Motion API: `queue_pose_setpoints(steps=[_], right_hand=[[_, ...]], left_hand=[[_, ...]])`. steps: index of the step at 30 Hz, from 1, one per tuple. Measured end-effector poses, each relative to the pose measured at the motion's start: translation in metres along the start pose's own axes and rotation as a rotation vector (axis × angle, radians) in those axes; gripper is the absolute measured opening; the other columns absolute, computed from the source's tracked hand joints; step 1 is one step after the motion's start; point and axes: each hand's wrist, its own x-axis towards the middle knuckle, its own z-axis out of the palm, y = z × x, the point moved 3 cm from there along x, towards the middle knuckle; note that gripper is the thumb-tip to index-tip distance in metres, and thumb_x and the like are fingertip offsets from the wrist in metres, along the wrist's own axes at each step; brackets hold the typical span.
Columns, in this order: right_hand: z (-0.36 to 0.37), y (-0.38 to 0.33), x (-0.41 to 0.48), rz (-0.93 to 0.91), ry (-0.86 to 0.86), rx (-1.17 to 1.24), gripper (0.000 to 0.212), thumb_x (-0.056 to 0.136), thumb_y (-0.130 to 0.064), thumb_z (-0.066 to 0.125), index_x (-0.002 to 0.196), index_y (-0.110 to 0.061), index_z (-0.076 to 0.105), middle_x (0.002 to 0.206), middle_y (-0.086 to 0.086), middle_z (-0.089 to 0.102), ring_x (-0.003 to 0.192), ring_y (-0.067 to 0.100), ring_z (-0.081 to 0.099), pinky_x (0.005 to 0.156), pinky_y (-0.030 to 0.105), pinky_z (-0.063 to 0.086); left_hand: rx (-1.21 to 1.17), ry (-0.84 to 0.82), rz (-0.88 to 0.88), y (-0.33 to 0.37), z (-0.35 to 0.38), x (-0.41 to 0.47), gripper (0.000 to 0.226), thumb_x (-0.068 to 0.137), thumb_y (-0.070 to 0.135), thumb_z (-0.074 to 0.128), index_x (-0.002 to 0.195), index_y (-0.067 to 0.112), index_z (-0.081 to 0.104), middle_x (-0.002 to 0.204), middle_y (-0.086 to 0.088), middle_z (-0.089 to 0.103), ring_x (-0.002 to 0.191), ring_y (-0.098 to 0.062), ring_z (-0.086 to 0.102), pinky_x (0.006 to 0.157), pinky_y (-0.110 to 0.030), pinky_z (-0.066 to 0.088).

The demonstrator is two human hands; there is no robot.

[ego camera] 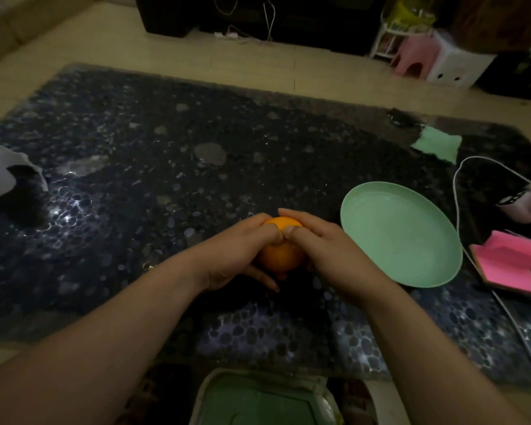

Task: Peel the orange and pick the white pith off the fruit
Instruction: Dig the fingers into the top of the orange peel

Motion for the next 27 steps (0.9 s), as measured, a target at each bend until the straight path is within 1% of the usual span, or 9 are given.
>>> queue_pose_setpoints(steps=[3,7,9,12,16,19,23,25,27], right_hand=[[-0.002,-0.001,0.001,-0.013,0.019,-0.013,0.041,0.099,-0.037,0.065,0.14,-0.042,0.065,0.127,-0.019,0.07,0.112,-0.004,0.067,0.101,0.029,0.055],[-0.003,0.003,0.004,-0.02,0.042,-0.022,0.038,0.099,-0.035,0.066,0.138,-0.036,0.068,0.122,-0.017,0.072,0.11,-0.001,0.069,0.102,0.036,0.058],[-0.003,0.005,0.005,-0.018,0.043,-0.039,0.038,0.099,-0.035,0.066,0.137,-0.036,0.069,0.121,-0.016,0.073,0.108,-0.002,0.07,0.1,0.034,0.059],[-0.002,0.005,0.005,-0.017,0.043,-0.081,0.039,0.099,-0.035,0.065,0.137,-0.036,0.068,0.121,-0.017,0.072,0.105,-0.005,0.069,0.095,0.028,0.058],[-0.001,0.005,0.004,-0.001,0.049,-0.115,0.039,0.1,-0.034,0.064,0.139,-0.035,0.067,0.122,-0.013,0.073,0.102,0.0,0.07,0.08,0.018,0.053],[0.0,0.002,0.004,-0.006,0.059,-0.131,0.04,0.1,-0.033,0.064,0.14,-0.034,0.067,0.125,-0.013,0.072,0.108,-0.001,0.068,0.091,0.022,0.055],[0.0,0.004,0.005,0.008,0.058,-0.141,0.043,0.099,-0.042,0.063,0.142,-0.041,0.064,0.133,-0.016,0.07,0.117,-0.001,0.065,0.107,0.037,0.054],[-0.002,0.004,0.005,0.044,0.045,-0.074,0.042,0.099,-0.057,0.058,0.139,-0.047,0.064,0.134,-0.02,0.068,0.121,0.002,0.064,0.11,0.04,0.051],[-0.001,0.001,0.004,0.079,0.09,0.029,0.041,0.099,-0.069,0.053,0.127,-0.045,0.07,0.123,-0.018,0.072,0.114,0.004,0.069,0.107,0.042,0.052]], left_hand=[[0.006,0.047,0.022,-0.003,0.007,0.002,0.043,0.091,0.038,0.059,0.128,0.016,0.059,0.111,-0.023,0.071,0.082,-0.034,0.075,0.058,-0.036,0.058],[0.025,0.086,0.028,-0.003,0.012,0.003,0.04,0.097,0.043,0.06,0.129,0.018,0.059,0.108,-0.02,0.073,0.079,-0.032,0.075,0.055,-0.033,0.056],[0.036,0.095,0.031,-0.004,0.014,0.003,0.032,0.105,0.038,0.057,0.13,0.018,0.059,0.11,-0.021,0.073,0.079,-0.031,0.076,0.055,-0.032,0.056],[0.056,0.111,0.031,-0.004,0.016,0.003,0.029,0.107,0.036,0.054,0.13,0.019,0.059,0.113,-0.021,0.073,0.081,-0.031,0.076,0.054,-0.031,0.056],[0.075,0.135,0.044,-0.005,0.019,0.002,0.025,0.109,0.036,0.052,0.129,0.022,0.059,0.11,-0.019,0.073,0.078,-0.028,0.076,0.053,-0.028,0.055],[0.091,0.158,0.052,-0.004,0.021,0.001,0.023,0.109,0.033,0.051,0.128,0.023,0.059,0.109,-0.017,0.072,0.076,-0.026,0.075,0.052,-0.029,0.056],[0.062,0.168,0.075,0.003,0.02,-0.003,0.023,0.108,0.026,0.052,0.129,0.023,0.061,0.118,-0.012,0.069,0.09,-0.023,0.076,0.061,-0.036,0.062],[-0.049,0.146,0.069,0.007,0.018,-0.007,0.028,0.108,0.025,0.049,0.134,0.022,0.059,0.126,-0.013,0.066,0.101,-0.028,0.075,0.069,-0.042,0.064],[-0.242,0.089,0.043,0.007,0.017,-0.008,0.036,0.106,0.022,0.047,0.141,0.017,0.055,0.135,-0.018,0.063,0.109,-0.036,0.074,0.08,-0.051,0.064]])
